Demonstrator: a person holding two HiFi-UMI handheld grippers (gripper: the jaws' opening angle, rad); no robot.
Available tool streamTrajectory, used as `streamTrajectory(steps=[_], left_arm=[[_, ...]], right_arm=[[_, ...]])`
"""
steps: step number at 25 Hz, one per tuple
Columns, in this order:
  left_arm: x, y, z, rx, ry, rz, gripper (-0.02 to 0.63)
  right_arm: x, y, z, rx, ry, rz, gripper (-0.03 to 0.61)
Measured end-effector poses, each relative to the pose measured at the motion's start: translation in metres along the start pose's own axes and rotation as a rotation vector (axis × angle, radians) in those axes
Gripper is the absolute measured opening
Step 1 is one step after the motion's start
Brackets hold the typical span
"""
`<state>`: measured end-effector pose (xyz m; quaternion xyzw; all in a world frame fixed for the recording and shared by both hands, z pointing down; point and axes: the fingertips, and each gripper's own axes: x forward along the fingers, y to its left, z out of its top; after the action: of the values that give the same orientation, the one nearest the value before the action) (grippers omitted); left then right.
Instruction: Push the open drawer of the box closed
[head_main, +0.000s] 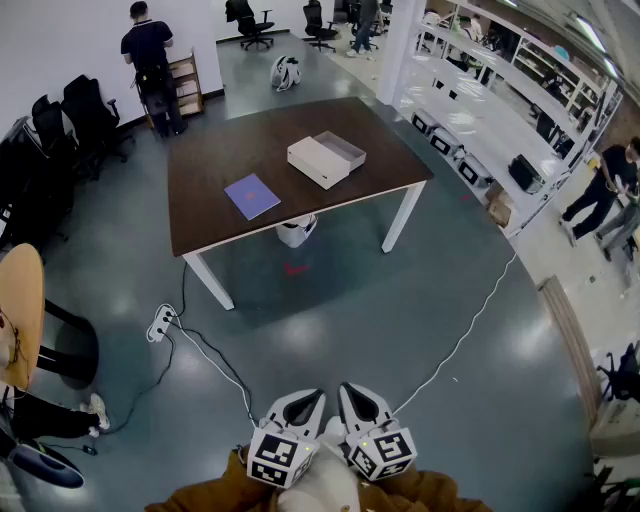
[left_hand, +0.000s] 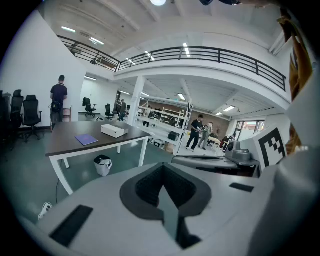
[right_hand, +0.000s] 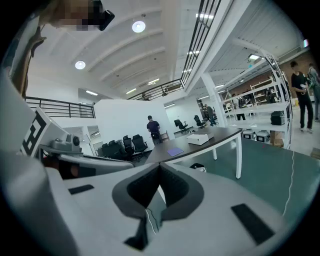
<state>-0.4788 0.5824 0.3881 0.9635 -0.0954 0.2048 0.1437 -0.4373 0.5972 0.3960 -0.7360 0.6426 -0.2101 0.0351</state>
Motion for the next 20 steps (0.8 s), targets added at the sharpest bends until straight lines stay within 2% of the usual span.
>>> streamTrajectory(steps=[20], left_arm=[[0.000, -0.008, -0.005, -0.007, -0.002, -0.002, 0.005]], right_arm=[[-0.012, -0.004, 0.003, 0.053, -0.045, 0.011, 0.003]])
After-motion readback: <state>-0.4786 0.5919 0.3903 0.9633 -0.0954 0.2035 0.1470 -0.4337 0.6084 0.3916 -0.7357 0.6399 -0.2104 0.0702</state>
